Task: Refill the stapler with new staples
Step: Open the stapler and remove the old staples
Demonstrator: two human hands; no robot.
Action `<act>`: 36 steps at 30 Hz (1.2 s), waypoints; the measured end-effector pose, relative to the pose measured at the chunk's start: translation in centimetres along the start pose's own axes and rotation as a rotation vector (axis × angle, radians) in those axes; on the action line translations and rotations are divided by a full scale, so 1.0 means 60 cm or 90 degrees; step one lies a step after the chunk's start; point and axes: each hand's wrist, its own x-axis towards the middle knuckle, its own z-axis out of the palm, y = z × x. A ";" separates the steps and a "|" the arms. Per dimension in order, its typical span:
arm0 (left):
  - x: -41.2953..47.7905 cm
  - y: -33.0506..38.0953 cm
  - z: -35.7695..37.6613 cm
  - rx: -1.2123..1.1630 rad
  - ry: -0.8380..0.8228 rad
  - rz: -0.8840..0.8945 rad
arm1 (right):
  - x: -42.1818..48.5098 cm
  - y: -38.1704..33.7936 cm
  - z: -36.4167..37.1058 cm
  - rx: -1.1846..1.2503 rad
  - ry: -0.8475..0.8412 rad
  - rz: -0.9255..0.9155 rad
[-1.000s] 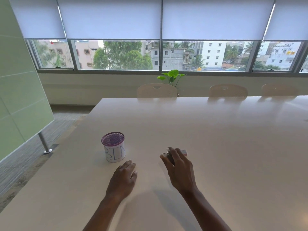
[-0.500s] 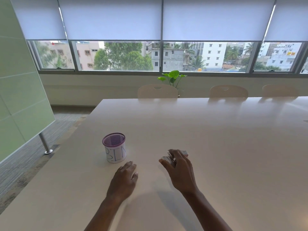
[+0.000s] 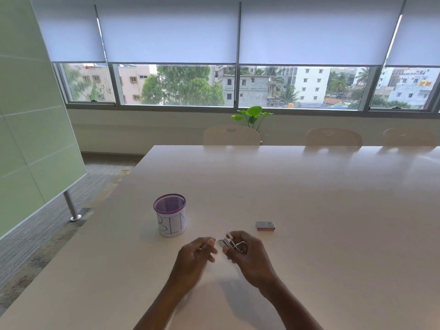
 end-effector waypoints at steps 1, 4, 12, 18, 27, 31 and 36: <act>-0.002 0.003 0.003 -0.032 -0.019 0.002 | -0.001 0.000 0.003 -0.017 0.001 -0.011; -0.005 0.006 0.007 -0.105 -0.040 0.007 | -0.004 0.000 0.006 -0.063 0.006 -0.054; -0.005 0.005 0.006 -0.110 -0.024 0.010 | -0.003 -0.005 0.004 -0.054 0.026 -0.090; -0.006 0.011 0.008 -0.155 -0.041 0.001 | -0.006 -0.010 0.007 -0.049 0.037 -0.095; -0.008 0.018 0.018 -0.163 -0.042 -0.006 | -0.006 -0.009 0.013 -0.063 0.038 -0.099; -0.008 0.019 0.020 -0.168 -0.040 0.000 | -0.005 -0.010 0.015 -0.057 0.029 -0.100; -0.009 0.021 0.022 -0.152 -0.038 0.012 | -0.006 -0.012 0.015 -0.066 0.015 -0.100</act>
